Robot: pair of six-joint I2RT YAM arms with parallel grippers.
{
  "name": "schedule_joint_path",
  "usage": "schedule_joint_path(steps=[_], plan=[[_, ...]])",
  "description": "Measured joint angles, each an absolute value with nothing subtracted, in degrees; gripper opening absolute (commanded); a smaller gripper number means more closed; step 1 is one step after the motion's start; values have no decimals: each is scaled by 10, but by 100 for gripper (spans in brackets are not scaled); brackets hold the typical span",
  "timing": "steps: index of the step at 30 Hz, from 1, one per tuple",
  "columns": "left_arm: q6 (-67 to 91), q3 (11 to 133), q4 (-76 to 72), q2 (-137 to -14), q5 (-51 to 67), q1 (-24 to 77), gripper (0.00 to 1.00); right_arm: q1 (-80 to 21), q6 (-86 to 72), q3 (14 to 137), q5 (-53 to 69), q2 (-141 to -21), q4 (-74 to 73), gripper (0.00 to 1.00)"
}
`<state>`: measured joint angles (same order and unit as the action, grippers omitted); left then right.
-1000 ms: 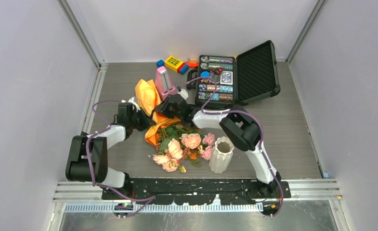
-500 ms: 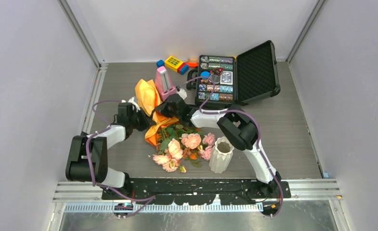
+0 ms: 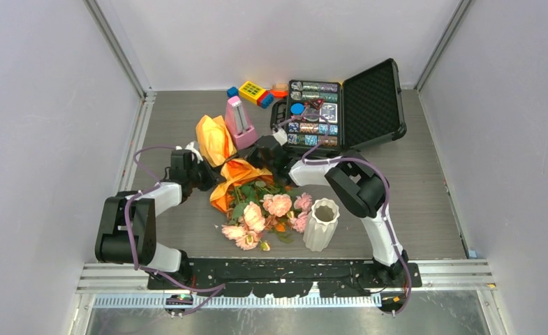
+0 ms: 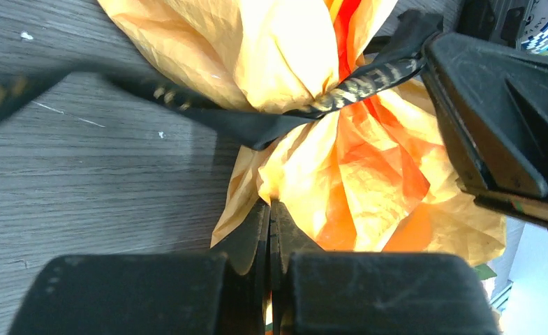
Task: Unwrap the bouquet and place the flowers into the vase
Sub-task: Untie the ribbon from the wrapping paper.
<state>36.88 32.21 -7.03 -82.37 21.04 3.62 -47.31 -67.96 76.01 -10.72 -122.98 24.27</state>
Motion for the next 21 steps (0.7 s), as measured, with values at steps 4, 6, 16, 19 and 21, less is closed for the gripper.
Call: schedule_joint_path(steps=[4, 6, 16, 19, 21], plan=[[369, 322, -70, -824, 210, 36, 0, -451, -700, 737, -106, -1228, 260, 0], [369, 322, -70, -824, 210, 36, 0, -444, -709, 726, -105, -1228, 264, 0], [345, 329, -37, -801, 211, 36, 39, -427, -734, 700, -93, -1223, 292, 0], [318, 353, 16, -772, 208, 36, 50, -424, -730, 698, -90, -1216, 292, 1], [300, 376, 44, -753, 205, 36, 56, -423, -722, 698, -88, -1211, 293, 1]])
